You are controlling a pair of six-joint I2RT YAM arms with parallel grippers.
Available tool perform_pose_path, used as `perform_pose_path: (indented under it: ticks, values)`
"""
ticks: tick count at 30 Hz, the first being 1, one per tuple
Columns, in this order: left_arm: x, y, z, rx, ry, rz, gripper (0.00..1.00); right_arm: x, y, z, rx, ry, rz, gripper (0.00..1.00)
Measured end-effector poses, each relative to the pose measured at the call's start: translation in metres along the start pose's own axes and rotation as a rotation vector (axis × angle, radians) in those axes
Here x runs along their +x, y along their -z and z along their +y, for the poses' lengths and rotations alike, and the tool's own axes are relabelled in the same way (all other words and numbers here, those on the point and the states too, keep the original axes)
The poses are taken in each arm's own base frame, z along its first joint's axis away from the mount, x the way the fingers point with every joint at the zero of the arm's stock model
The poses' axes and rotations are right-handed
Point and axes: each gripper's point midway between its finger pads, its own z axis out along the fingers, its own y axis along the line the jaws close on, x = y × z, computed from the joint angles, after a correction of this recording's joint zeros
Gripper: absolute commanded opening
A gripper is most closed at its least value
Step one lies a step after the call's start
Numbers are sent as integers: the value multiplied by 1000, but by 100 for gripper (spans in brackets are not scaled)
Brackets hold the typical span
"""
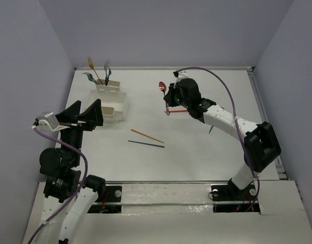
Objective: Sort the eating utensils into containers
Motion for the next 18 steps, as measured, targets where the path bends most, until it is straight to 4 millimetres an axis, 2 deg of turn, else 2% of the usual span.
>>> perform_pose_path:
  ticks: [2, 11, 15, 18]
  values:
    - [0, 0, 1, -3, -1, -2, 99, -8, -5, 25, -77, 9, -27, 0]
    - [-1, 1, 0, 6, 1, -12, 99, -43, -34, 183, -484, 79, -186, 0]
    - [-4, 2, -2, 15, 3, -17, 99, -48, -45, 233, -603, 101, -234, 0]
    - [-5, 3, -3, 20, 5, -21, 99, -52, -56, 258, -665, 110, -273, 0]
